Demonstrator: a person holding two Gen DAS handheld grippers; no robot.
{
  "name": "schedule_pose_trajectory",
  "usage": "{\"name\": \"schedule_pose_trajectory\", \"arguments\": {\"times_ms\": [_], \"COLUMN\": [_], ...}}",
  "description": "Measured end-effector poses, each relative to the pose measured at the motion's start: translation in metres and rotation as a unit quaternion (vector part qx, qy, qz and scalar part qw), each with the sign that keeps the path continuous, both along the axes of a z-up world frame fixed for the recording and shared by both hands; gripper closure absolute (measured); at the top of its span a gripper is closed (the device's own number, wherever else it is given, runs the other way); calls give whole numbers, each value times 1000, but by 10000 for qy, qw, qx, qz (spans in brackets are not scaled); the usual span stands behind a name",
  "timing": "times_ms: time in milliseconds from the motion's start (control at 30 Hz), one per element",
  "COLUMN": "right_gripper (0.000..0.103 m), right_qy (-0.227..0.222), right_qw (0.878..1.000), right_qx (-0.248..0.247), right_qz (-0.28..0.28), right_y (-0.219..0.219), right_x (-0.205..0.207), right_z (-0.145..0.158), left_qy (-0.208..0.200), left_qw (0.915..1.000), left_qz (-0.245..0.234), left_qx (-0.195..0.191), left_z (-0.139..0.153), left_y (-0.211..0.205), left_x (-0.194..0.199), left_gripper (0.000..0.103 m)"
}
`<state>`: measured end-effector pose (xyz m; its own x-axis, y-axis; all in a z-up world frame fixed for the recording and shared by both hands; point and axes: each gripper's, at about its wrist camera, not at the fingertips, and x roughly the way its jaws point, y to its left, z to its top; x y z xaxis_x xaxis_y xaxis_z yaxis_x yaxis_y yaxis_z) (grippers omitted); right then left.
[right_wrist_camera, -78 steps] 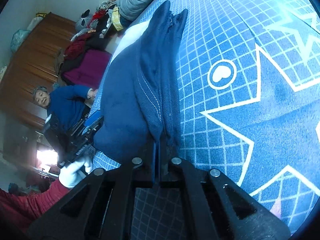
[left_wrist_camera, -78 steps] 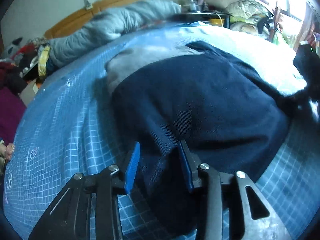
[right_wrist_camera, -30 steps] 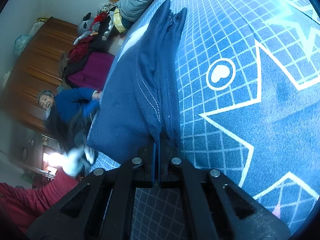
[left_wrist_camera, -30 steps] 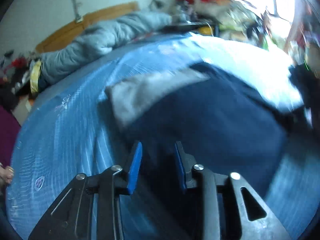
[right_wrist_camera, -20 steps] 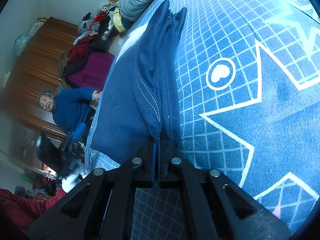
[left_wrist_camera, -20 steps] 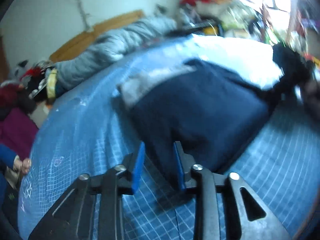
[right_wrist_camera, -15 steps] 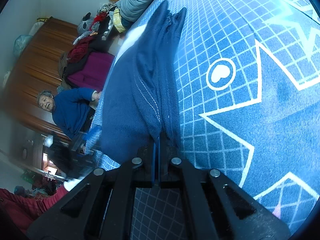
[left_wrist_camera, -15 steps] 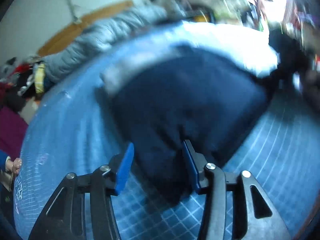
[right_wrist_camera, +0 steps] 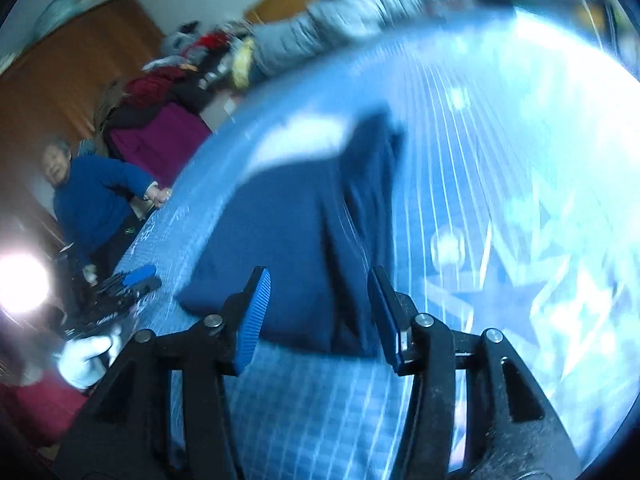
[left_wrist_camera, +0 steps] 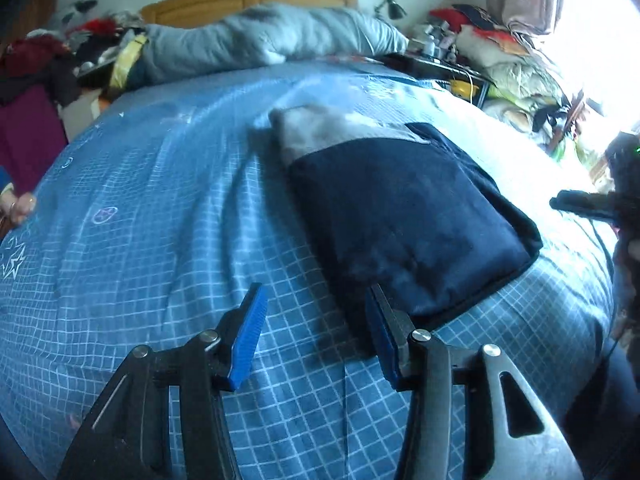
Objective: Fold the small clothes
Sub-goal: 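Open the right tool and release the folded navy shirt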
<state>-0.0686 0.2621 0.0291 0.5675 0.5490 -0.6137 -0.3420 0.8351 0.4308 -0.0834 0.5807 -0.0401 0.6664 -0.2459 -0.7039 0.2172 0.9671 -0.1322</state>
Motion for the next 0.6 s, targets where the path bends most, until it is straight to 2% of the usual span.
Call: {"name": "schedule_pose_trajectory", "arguments": {"times_ms": [33, 100, 167, 233, 267, 300, 367, 433, 500, 533, 600], "right_gripper": [60, 81, 84, 83, 84, 84, 83, 80, 66, 64, 60], "right_qy": [-187, -267, -111, 250, 609, 707, 664, 467, 303, 247, 307], "right_qw": [9996, 9979, 9958, 9911, 9885, 9895, 9917, 9938, 9960, 9967, 9966], "right_qx": [-96, -418, -700, -1188, -1249, -1114, -986, -938, -779, -746, -763], "right_qz": [170, 423, 576, 539, 600, 587, 481, 384, 305, 200, 17], "right_y": [11, 32, 52, 67, 72, 70, 65, 57, 42, 31, 11], "right_x": [11, 41, 80, 113, 127, 131, 127, 109, 86, 72, 51], "right_z": [7, 3, -14, -41, -58, -64, -59, -47, -38, -35, -39], "left_qy": [-18, -64, -79, -25, 104, 209, 466, 492, 574, 605, 677], "left_qw": [10000, 9999, 9997, 9994, 9991, 9989, 9982, 9976, 9965, 9960, 9943], "left_qz": [12, 20, -37, -150, -260, -286, -344, -330, -210, -173, -104], "left_qx": [-37, -129, -246, -309, -327, -291, -164, -364, -566, -632, -821], "left_z": [2, 5, 5, 2, -4, -11, -26, -29, -32, -34, -36], "left_y": [2, -2, -10, -20, -28, -32, -39, -33, -23, -19, -11], "left_x": [1, 7, 16, 22, 26, 27, 34, 35, 37, 37, 36], "left_gripper": [51, 51, 51, 48, 46, 46, 47, 46, 39, 36, 35]}}
